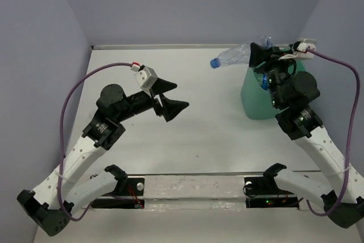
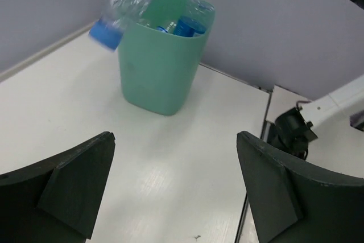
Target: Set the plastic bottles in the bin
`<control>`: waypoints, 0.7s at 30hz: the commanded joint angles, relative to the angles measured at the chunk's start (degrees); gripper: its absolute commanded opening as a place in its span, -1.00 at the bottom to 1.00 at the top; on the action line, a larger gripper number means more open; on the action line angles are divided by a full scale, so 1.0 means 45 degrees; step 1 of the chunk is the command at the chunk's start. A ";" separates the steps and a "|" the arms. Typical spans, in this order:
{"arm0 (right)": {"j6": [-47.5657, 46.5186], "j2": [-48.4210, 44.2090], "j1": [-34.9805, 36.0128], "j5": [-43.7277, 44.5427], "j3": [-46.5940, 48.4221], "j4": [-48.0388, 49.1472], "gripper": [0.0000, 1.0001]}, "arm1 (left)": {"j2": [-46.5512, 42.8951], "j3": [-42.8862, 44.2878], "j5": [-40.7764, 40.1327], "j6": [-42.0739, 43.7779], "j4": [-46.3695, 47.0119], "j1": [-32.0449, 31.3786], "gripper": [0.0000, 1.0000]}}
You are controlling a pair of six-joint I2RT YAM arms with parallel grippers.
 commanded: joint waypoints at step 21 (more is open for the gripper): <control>-0.5563 0.3475 -0.2987 0.7090 0.1542 -0.0143 -0.93 | -0.1929 0.0071 -0.6880 -0.0150 -0.1620 -0.0068 0.98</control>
